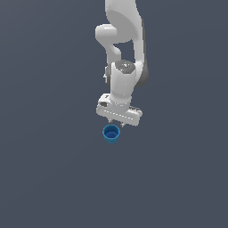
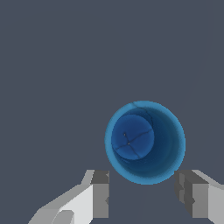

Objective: Pick up the object and move it to a goal position.

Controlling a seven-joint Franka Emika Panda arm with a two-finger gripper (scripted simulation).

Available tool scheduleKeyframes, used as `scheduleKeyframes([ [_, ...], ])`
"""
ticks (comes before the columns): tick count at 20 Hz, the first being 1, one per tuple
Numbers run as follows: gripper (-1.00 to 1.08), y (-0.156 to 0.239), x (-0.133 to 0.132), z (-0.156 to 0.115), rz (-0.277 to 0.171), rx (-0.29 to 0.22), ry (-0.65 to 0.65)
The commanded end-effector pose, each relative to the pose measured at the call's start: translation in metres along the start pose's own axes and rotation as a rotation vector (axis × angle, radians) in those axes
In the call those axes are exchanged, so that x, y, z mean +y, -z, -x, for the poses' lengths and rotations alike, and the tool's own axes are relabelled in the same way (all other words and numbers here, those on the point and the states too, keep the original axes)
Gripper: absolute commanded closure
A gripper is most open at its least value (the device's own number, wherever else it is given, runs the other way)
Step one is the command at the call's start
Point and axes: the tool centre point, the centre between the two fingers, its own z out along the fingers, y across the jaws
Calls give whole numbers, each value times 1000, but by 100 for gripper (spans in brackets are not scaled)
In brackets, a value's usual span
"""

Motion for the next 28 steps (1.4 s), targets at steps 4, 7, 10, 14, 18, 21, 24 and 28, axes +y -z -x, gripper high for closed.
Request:
scheduleKeyframes([
  [4, -20, -8, 5, 2, 14, 45, -102],
  [7, -20, -12, 7, 3, 22, 67, -154],
  [10, -20, -16, 9, 4, 29, 90, -204],
  [14, -20, -21, 12, 6, 40, 119, -270],
  [18, -20, -26, 15, 7, 50, 148, -336],
  [21, -20, -30, 17, 8, 58, 169, -385],
  [24, -20, -34, 20, 9, 66, 192, -435],
  [28, -20, -39, 23, 10, 78, 222, -503],
])
